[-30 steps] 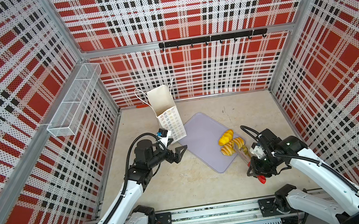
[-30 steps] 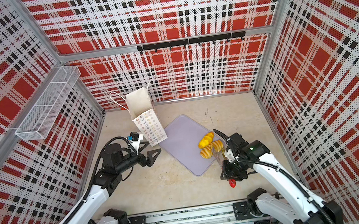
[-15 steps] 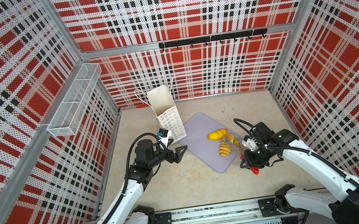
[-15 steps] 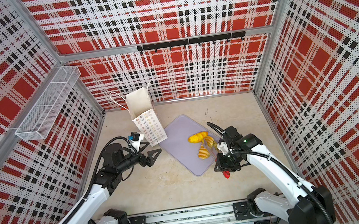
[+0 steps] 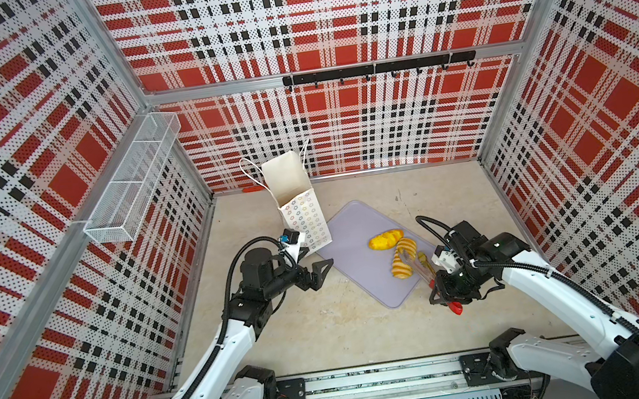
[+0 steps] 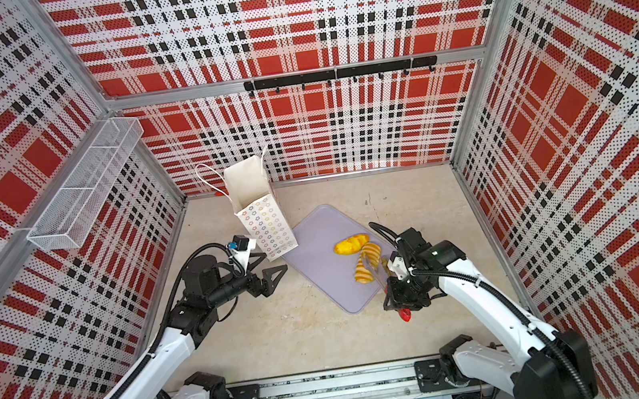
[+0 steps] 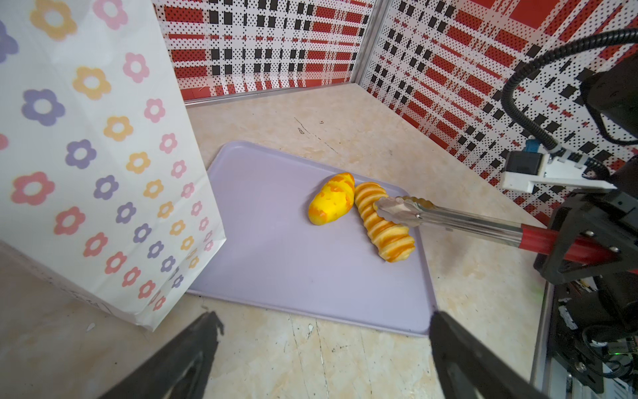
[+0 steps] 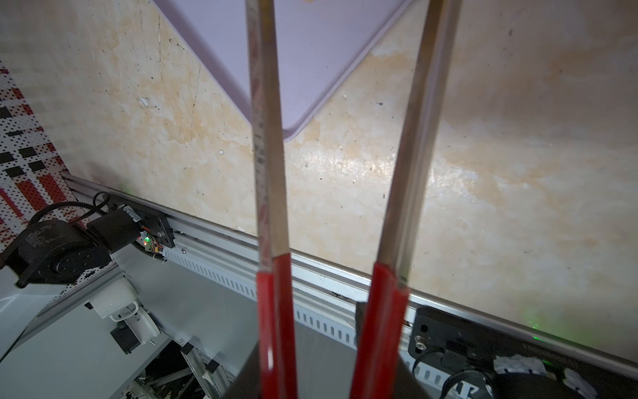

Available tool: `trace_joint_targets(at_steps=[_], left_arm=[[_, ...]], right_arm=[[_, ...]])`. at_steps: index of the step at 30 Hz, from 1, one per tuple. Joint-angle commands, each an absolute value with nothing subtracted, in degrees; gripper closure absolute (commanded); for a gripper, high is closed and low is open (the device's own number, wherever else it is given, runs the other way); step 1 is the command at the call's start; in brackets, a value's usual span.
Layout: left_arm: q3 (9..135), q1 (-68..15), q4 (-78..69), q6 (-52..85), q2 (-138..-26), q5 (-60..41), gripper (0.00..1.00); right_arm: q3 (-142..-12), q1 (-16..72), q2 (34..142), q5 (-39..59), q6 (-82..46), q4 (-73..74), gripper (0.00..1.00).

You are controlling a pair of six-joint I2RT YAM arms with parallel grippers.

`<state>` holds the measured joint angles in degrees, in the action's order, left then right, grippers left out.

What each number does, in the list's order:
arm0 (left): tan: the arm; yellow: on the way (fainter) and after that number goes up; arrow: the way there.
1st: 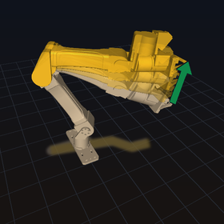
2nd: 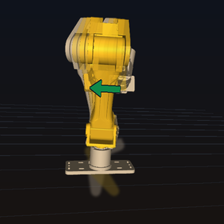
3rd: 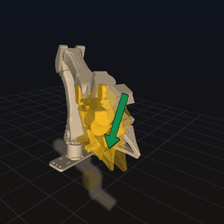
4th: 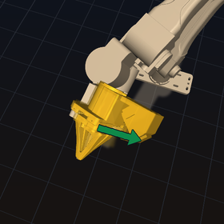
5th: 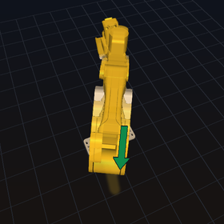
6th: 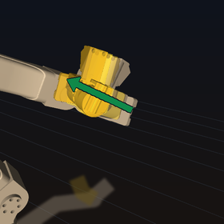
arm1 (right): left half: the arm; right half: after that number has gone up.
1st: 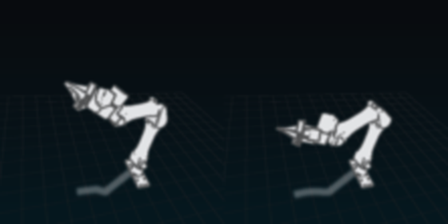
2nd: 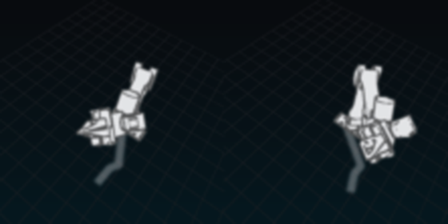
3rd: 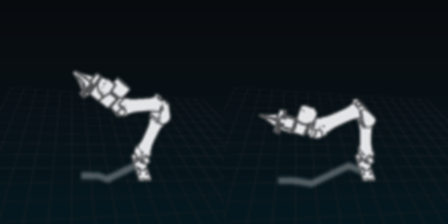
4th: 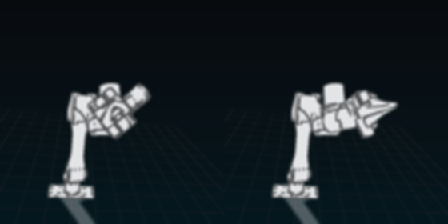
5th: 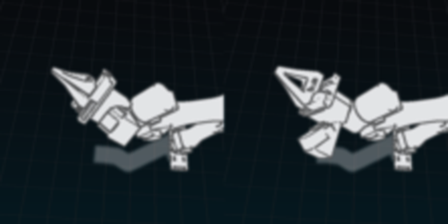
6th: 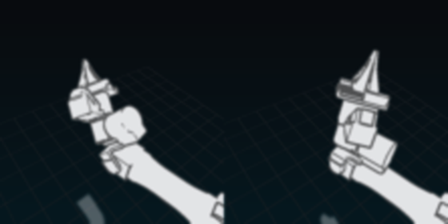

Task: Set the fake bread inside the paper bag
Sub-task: 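Lower the open tongs onto the ridged roll and close them with the right gripper, then lift the ridged roll in the tongs and carry it over the bag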

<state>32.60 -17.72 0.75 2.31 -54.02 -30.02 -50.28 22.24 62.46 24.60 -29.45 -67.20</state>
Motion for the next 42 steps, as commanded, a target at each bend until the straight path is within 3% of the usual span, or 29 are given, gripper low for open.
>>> trace_joint_targets(at_steps=[1,16,22,33,42], left_arm=[[33.84,-17.85,-0.63,2.2,-54.19,-30.95,0.03],[33.66,-17.94,-0.7,2.2,-53.5,-30.59,0.03],[33.67,-17.93,-0.75,2.2,-53.61,-30.56,0.03],[33.58,-17.93,-1.31,2.24,-52.65,-30.41,0.03],[32.97,-16.95,-2.53,2.73,-51.17,-30.41,0.03]], right_arm=[[-49.84,21.71,61.17,25.01,-29.44,-66.77,0.66],[-47.46,21.78,63.29,29.29,-29.36,-62.13,0.71],[-49.73,21.76,59.71,26.07,-30.35,-65.24,0.78],[-56.37,21.79,50.56,21.69,-33.27,-69.68,0.78],[-64.89,21.85,48.27,25.74,-23.09,-64.48,0.79]])
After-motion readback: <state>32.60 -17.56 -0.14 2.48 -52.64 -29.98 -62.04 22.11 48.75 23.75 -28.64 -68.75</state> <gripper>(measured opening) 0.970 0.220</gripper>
